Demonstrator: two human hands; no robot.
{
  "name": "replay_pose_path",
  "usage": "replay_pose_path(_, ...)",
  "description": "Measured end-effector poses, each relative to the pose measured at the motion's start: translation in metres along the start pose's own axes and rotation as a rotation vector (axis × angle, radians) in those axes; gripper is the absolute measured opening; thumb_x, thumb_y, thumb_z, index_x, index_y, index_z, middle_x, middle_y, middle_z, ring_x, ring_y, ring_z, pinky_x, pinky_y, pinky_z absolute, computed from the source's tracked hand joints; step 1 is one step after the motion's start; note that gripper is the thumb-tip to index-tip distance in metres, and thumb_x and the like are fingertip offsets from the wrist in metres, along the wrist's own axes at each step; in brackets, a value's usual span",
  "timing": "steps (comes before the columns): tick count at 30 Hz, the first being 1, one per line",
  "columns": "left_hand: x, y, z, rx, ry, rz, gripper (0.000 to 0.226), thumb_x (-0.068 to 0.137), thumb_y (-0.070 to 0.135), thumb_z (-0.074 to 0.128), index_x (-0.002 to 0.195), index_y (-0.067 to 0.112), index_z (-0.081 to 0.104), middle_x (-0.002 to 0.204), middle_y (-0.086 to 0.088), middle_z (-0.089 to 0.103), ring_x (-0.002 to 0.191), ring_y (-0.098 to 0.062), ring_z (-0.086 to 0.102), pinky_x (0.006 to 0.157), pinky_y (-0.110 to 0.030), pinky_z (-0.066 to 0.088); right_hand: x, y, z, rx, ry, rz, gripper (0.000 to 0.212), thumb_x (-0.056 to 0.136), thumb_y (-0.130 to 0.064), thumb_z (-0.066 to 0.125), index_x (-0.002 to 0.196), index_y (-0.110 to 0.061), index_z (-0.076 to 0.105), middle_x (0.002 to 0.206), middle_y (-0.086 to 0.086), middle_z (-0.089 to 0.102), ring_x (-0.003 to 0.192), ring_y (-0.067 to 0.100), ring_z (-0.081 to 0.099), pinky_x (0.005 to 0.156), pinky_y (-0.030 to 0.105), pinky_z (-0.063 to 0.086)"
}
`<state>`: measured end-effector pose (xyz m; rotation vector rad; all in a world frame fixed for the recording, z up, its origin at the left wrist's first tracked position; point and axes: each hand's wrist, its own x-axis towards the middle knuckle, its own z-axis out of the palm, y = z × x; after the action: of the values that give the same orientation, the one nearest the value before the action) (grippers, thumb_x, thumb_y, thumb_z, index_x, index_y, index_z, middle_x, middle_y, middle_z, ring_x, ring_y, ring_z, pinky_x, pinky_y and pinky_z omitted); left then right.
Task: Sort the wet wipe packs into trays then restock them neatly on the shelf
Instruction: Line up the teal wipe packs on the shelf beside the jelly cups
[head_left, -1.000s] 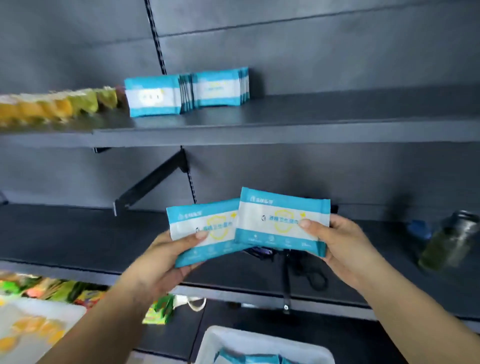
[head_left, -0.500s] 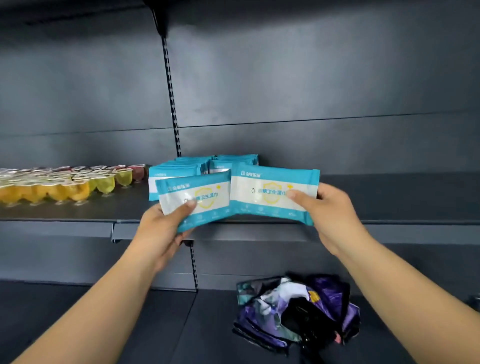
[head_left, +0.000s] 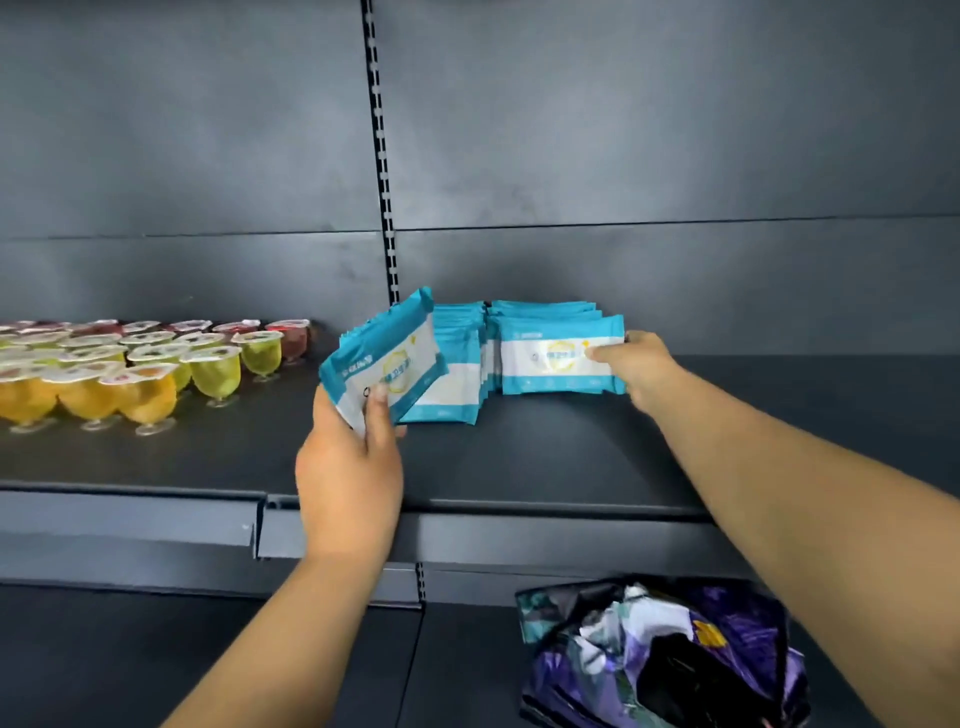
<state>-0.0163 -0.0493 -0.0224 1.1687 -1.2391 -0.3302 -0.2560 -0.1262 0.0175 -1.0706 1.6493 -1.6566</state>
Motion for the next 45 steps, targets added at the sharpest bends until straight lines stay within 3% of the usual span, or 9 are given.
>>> replay_pose_path(7,0.001,-0.005,0.0,0.051,-0.038,0.065,0.008,0.095,0.03,0.045,0.101,0.029,0.039,0.091,0.014,0.053,0.09,-0.025,0.066,0.074,-0.029,0.047,0.021,0.004,0.009,-0.173,-0.092,-0.094,0.035,0.08,0.0,0.068,0.115,0.0,0.06,0.117,0.013,0.062,0.082,0.016,0.058,0.059,0.013,0.046)
replay_pose_path(12,0.0,-0.005,0.001,0.051,-0.05,0.056,0.008,0.095,0.031,0.046,0.1,0.03,0.04,0.08,0.027,0.051,0.082,-0.018,0.067,0.068,-0.027,0.047,0.029,0.013,0.009,-0.306,-0.077,-0.062,0.036,0.077,-0.012,0.074,0.11,-0.009,0.059,0.116,0.008,0.064,0.101,0.023,0.062,0.085,0.036,0.053)
replay_pose_path(15,-0.004,-0.002,0.0,0.045,-0.09,0.079,0.012,0.093,0.031,0.05,0.102,0.026,0.044,0.078,0.03,0.048,0.077,-0.013,0.064,0.065,-0.023,0.04,0.025,0.012,0.005,-0.497,-0.051,-0.059,0.048,0.075,-0.022,0.075,0.116,-0.007,0.054,0.117,0.007,0.062,0.097,0.023,0.059,0.073,0.031,0.049)
replay_pose_path(19,-0.007,-0.001,-0.004,0.033,-0.116,0.101,0.033,0.092,0.031,0.052,0.116,0.008,0.053,0.083,0.013,0.054,0.086,-0.014,0.054,0.065,-0.019,0.033,-0.008,-0.016,0.003,-0.435,0.097,-0.22,0.041,0.083,-0.026,0.068,0.117,-0.012,0.051,0.122,0.005,0.055,0.106,0.02,0.054,0.084,0.026,0.041)
replay_pose_path(23,-0.008,0.001,-0.006,0.093,-0.182,0.112,0.039,0.093,0.036,0.047,0.109,0.001,0.056,0.1,-0.015,0.065,0.096,-0.032,0.058,0.074,-0.032,0.043,-0.069,-0.039,0.016,0.11,-0.519,-0.144,0.013,0.088,-0.024,0.061,0.1,-0.02,0.059,0.109,0.002,0.063,0.099,0.016,0.061,0.088,0.028,0.049)
replay_pose_path(26,-0.008,0.001,-0.007,0.171,-0.227,0.13,0.041,0.093,0.038,0.045,0.106,0.001,0.054,0.1,-0.018,0.064,0.093,-0.033,0.057,0.072,-0.034,0.042,-0.093,-0.035,0.017,0.019,-0.76,-0.163,0.023,0.085,-0.001,0.06,0.1,-0.017,0.062,0.099,-0.001,0.068,0.093,0.013,0.065,0.091,0.032,0.051)
replay_pose_path(31,-0.007,-0.002,-0.005,0.299,-0.289,0.256,0.044,0.09,0.046,0.045,0.121,0.015,0.053,0.102,-0.002,0.067,0.105,-0.026,0.054,0.075,-0.032,0.039,-0.095,-0.034,-0.012,-0.06,-0.537,-0.184,0.025,0.083,0.007,0.06,0.098,-0.014,0.062,0.104,0.004,0.066,0.083,0.008,0.064,0.08,0.024,0.055)
replay_pose_path(36,-0.008,0.0,-0.002,0.638,-0.507,0.554,0.047,0.096,0.05,0.03,0.133,0.025,0.046,0.119,0.002,0.062,0.114,-0.02,0.052,0.087,-0.027,0.038,-0.071,-0.033,-0.039,-0.028,-0.154,-0.147,0.034,0.086,0.007,0.057,0.119,0.002,0.055,0.12,0.013,0.06,0.11,0.025,0.06,0.085,0.028,0.05)
replay_pose_path(45,-0.001,-0.013,0.002,0.699,-0.521,0.575,0.089,0.068,0.061,-0.014,0.092,0.022,0.062,0.092,0.003,0.066,0.089,-0.018,0.059,0.071,-0.028,0.044,-0.013,-0.012,-0.005,-0.255,-0.15,-0.09,0.033,0.081,0.002,0.066,0.114,-0.004,0.061,0.118,0.009,0.064,0.106,0.024,0.062,0.092,0.035,0.05)
